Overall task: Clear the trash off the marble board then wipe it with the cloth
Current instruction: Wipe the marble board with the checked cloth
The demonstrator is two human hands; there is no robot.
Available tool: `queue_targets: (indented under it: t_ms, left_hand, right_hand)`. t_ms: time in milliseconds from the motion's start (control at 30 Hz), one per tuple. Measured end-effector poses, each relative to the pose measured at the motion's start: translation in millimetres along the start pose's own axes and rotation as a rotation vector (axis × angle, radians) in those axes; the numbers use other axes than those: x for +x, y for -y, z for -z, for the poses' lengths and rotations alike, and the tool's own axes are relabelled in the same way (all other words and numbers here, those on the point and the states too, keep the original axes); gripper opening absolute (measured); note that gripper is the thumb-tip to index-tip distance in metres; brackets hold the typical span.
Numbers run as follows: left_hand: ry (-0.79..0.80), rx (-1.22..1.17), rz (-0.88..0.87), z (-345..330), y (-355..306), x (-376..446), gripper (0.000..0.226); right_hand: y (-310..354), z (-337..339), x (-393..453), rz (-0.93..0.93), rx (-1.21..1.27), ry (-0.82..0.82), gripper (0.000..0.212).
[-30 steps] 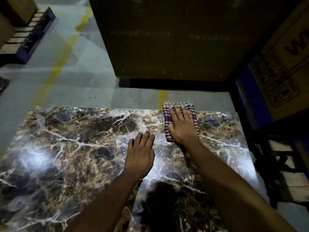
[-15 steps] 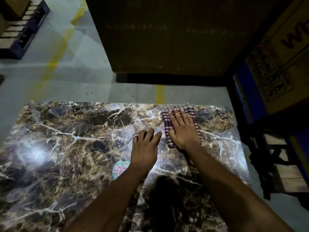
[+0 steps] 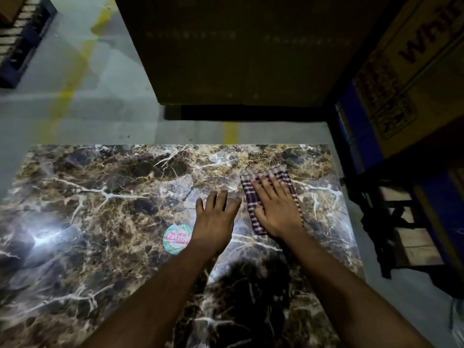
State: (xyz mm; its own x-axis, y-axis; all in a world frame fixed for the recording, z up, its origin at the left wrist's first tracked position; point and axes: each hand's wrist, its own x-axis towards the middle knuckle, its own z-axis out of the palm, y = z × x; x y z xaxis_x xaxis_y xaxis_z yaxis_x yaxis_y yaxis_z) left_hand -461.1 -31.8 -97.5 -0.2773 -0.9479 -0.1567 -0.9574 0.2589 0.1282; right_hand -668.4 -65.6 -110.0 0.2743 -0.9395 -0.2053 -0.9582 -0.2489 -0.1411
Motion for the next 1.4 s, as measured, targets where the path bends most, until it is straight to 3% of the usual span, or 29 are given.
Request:
queue_targets:
  t_ms: [167,367,600,767,967,1167,1400]
  left_hand:
    - [-0.092,-0.003,-0.059,-0.6,-7.6,-14.2,0.049]
    - [-0.088,-0.041,-0.060,-0.9,-14.0,-25.1,0.040]
    - [-0.099,-0.039,-0.046,-10.1,-24.6,-44.0,0.043]
    - [-0.109,-0.025,-0.054,-16.5,-24.9,-58.5,0.032]
    - [-0.079,-0.037,-0.077,-21.5,-25.2,-86.9,0.040]
    - [-0.058,-0.034,-0.107,-26.4,-30.8,-118.3,0.052]
    - [-0.014,-0.035,-0.067,-31.2,-43.4,-165.6,0.056]
  right_hand:
    - [-12.1,0.1,8.1,-0.156,0.030,-0.034,0.077]
    - [-0.3,-13.9,-41.3,0.004,0.003,0.001,0.074]
    - [-0.2,-10.9,-44.0,-0.233,0.039,-0.038,0.077]
    - [13.2,-19.4,-92.2,-0.050,0.019,0.025,0.075]
    - [0.6,-24.3,-99.8,-0.250,0.034,-0.045,0.077]
    - [35.9,-35.8,-159.4,-0.070,0.030,-0.014,0.072]
    - [28.5,-42.2,-172.5,-0.254,0.044,-0.063,0.074]
